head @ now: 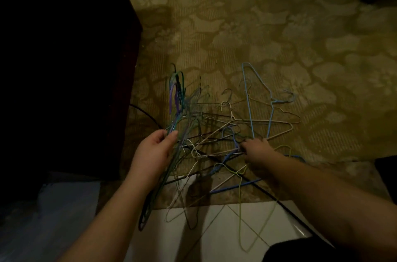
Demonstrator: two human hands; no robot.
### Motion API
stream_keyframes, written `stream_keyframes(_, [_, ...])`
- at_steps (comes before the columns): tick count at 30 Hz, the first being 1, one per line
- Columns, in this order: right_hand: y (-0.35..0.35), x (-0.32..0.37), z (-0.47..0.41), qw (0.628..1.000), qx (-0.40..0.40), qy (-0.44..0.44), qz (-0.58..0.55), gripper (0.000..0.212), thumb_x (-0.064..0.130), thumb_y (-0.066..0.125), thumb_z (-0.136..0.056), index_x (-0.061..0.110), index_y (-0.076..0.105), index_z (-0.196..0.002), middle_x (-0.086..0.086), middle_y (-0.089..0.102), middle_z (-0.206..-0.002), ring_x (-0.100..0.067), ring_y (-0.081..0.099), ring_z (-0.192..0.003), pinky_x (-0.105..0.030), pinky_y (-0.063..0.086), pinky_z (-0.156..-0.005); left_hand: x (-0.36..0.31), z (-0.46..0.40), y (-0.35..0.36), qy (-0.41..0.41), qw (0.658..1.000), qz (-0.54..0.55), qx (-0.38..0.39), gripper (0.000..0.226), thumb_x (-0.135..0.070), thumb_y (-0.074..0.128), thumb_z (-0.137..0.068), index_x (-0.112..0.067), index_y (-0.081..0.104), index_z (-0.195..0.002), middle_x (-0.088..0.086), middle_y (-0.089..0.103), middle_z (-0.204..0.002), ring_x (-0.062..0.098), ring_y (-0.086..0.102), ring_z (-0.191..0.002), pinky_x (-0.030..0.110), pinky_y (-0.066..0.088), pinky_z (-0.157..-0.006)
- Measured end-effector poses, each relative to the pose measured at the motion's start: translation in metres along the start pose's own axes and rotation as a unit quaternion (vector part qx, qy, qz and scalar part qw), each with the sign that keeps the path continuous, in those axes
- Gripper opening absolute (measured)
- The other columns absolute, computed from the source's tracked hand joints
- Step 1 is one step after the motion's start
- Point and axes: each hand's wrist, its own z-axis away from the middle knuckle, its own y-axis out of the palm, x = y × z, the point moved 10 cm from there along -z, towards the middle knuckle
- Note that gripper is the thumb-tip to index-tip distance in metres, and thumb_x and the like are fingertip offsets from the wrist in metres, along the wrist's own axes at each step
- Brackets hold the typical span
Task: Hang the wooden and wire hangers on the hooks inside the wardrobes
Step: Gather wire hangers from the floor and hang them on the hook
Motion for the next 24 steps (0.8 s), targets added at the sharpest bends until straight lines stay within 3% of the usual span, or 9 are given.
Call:
stream_keyframes(7, [-0.003, 0.005, 0.018, 0.999, 0.002, -0.015, 0.042, 0.049, 0.039, 0.051, -0.094, 0.025, 0.044, -0.140, -0.003, 0.053, -0.135, -0.028, 0.045, -0.126, -0.047, 0.027, -0.108, -0.003, 0.004, -0.011, -0.002, 0.999, 0.028, -0.018, 0.028, -0.033, 0.059, -0.095, -0.017, 0.054, -0.073, 0.002, 0.036, -0.057, 0.015, 0.030, -0.045, 0.026, 0.020, -0.045])
stream_keyframes(9, [-0.021, 0.004, 0.023, 1.000, -0.020, -0.006, -0.015, 0.032, 0.036, 0.048, -0.095, 0.022, 0.058, -0.123, -0.003, 0.062, -0.116, -0.026, 0.055, -0.113, -0.040, 0.036, -0.098, -0.006, 0.003, -0.016, 0.010, 0.999, 0.026, -0.026, 0.029, -0.034, 0.059, -0.095, -0.020, 0.055, -0.070, 0.002, 0.037, -0.057, 0.016, 0.030, -0.045, 0.029, 0.020, -0.047])
stream_keyframes(11, [-0.046, 0.001, 0.032, 0.994, -0.058, 0.009, -0.087, 0.026, 0.038, 0.046, -0.097, 0.020, 0.060, -0.109, -0.001, 0.063, -0.097, -0.022, 0.060, -0.093, -0.034, 0.045, -0.079, -0.008, 0.001, -0.021, 0.014, 0.998, 0.043, -0.037, 0.031, -0.034, 0.059, -0.095, -0.020, 0.055, -0.068, 0.001, 0.038, -0.056, 0.016, 0.030, -0.044, 0.029, 0.020, -0.047])
stream_keyframes(15, [-0.091, 0.008, 0.065, 0.985, -0.147, -0.043, -0.075, 0.031, 0.054, 0.045, -0.096, 0.025, 0.053, -0.104, 0.005, 0.063, -0.095, -0.018, 0.062, -0.087, -0.031, 0.045, -0.063, -0.019, -0.001, -0.026, 0.022, 0.995, 0.079, -0.056, 0.031, -0.028, 0.057, -0.097, -0.016, 0.051, -0.070, 0.003, 0.036, -0.054, 0.014, 0.029, -0.039, 0.024, 0.021, -0.041])
stream_keyframes(17, [-0.099, 0.019, 0.080, 0.981, -0.157, -0.084, -0.082, 0.031, 0.053, 0.045, -0.097, 0.026, 0.053, -0.111, 0.007, 0.062, -0.099, -0.016, 0.062, -0.089, -0.029, 0.042, -0.063, -0.025, -0.002, -0.027, 0.029, 0.993, 0.092, -0.065, 0.031, -0.026, 0.056, -0.098, -0.014, 0.049, -0.070, 0.004, 0.035, -0.054, 0.013, 0.029, -0.038, 0.024, 0.022, -0.039])
stream_keyframes(20, [-0.115, 0.019, 0.098, 0.962, -0.201, -0.085, -0.162, 0.027, 0.035, 0.047, -0.101, 0.023, 0.060, -0.121, 0.004, 0.066, -0.109, -0.020, 0.063, -0.098, -0.029, 0.043, -0.070, -0.031, -0.003, -0.024, 0.024, 0.988, 0.135, -0.066, 0.028, -0.024, 0.055, -0.098, -0.014, 0.048, -0.073, 0.003, 0.035, -0.055, 0.013, 0.027, -0.037, 0.023, 0.020, -0.038])
stream_keyframes(24, [-0.153, 0.002, 0.124, 0.887, -0.292, -0.057, -0.354, 0.027, 0.022, 0.055, -0.098, 0.020, 0.067, -0.122, 0.007, 0.068, -0.111, -0.014, 0.063, -0.104, -0.023, 0.047, -0.083, -0.035, -0.005, -0.022, 0.022, 0.985, 0.155, -0.069, 0.025, -0.024, 0.057, -0.098, -0.013, 0.050, -0.077, 0.002, 0.037, -0.058, 0.014, 0.028, -0.040, 0.026, 0.020, -0.041])
